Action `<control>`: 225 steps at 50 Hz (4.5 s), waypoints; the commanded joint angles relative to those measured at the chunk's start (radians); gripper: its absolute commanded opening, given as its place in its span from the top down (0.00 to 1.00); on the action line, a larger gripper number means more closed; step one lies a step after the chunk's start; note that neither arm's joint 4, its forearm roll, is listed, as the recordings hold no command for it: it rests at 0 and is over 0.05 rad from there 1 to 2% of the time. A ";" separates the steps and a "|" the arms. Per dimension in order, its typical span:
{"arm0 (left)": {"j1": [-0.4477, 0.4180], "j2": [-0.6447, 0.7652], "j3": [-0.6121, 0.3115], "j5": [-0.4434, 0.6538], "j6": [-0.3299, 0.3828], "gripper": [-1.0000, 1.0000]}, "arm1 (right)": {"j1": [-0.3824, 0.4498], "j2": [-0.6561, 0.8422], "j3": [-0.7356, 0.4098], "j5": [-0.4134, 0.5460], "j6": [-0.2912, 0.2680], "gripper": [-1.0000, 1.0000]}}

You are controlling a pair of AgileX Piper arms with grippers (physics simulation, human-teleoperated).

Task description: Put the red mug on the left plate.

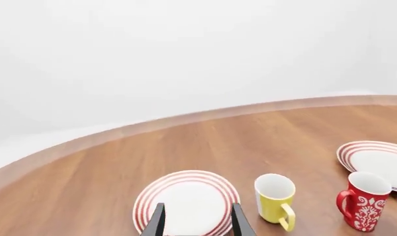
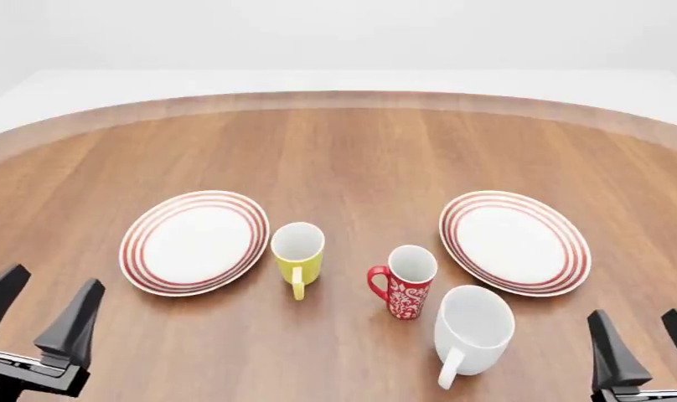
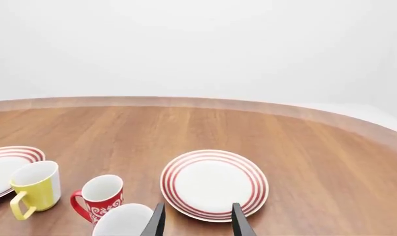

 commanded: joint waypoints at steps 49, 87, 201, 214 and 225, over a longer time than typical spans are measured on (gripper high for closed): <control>-0.452 0.871 -0.360 -0.338 0.257 0.00 | 0.010 -0.002 0.000 -0.001 -0.010 0.00; -0.618 1.101 -0.450 -0.295 0.250 0.00 | 0.015 -0.002 0.000 -0.008 -0.015 0.00; -0.623 1.660 -0.714 -0.357 0.237 0.00 | 0.036 -0.003 -0.005 -0.035 -0.030 0.00; -0.632 1.669 -0.714 -0.357 0.240 0.00 | 0.037 -0.003 -0.005 -0.038 -0.033 0.00; -0.650 1.668 -0.694 -0.362 0.231 0.00 | 0.036 -0.003 -0.005 -0.038 -0.033 0.00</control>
